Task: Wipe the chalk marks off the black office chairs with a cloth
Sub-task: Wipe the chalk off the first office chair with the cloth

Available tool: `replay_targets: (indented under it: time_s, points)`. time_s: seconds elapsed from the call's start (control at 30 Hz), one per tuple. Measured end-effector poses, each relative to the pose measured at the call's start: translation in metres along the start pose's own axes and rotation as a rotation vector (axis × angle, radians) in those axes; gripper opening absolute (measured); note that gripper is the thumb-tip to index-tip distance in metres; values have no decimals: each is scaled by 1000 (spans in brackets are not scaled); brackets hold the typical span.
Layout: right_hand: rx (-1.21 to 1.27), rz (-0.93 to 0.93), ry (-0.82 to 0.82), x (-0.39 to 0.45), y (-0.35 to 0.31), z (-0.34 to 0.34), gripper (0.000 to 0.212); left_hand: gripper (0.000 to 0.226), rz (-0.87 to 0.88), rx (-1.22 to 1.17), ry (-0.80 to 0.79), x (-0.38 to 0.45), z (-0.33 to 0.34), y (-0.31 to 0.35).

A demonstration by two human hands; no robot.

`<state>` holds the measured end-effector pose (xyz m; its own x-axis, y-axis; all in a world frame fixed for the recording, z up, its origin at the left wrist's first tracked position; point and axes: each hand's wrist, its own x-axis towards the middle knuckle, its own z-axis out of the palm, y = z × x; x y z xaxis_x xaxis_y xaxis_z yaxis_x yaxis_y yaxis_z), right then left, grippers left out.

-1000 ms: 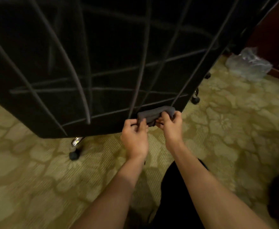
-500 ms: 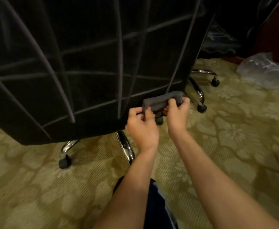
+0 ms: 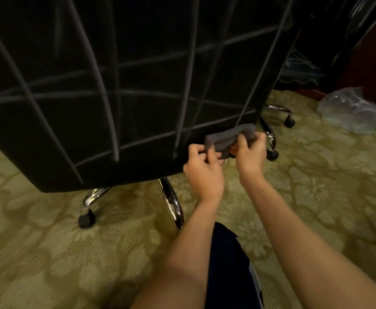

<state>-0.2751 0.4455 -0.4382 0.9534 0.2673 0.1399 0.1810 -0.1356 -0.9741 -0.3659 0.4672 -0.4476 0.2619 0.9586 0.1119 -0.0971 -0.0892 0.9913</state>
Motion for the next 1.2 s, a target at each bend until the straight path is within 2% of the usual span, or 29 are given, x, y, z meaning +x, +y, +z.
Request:
replay_targets:
  time_s: [0.13,0.23,0.3,0.4,0.47,0.53,0.63,0.73,0.8,0.87,0.93,1.03,1.2]
  points:
    - [1,-11,20,-50,-3,38,10,14,107,73,127,14,-52,-7]
    - [48,19,-104,-103,-3,74,10,13,227,219,248,24,-119,-24]
    - [45,-30,-170,-126,-2,87,9,12,285,338,283,32,-151,-32]
    - [-98,-218,-175,-116,4,76,12,17,357,491,249,35,-148,-36]
    - [-273,-315,-130,-92,12,58,14,19,390,610,162,32,-125,-34]
    - [-416,-338,-86,-72,20,46,13,23,387,706,43,28,-103,-29]
    - [-472,-346,-46,-70,21,49,14,26,389,756,-68,27,-99,-20]
    - [-421,-422,-75,-107,18,72,17,25,452,821,11,33,-149,-20]
    - [-348,-497,-184,-140,15,92,15,22,479,855,109,37,-198,-27]
    - [-260,-560,-304,-166,11,112,15,17,434,833,187,39,-239,-30]
    - [-194,-560,-373,-176,8,124,13,17,423,826,235,41,-256,-34]
    - [-155,-524,-369,-160,14,113,18,17,388,760,213,40,-234,-34]
    - [-177,-371,-167,-122,21,83,15,15,497,746,85,35,-175,-30]
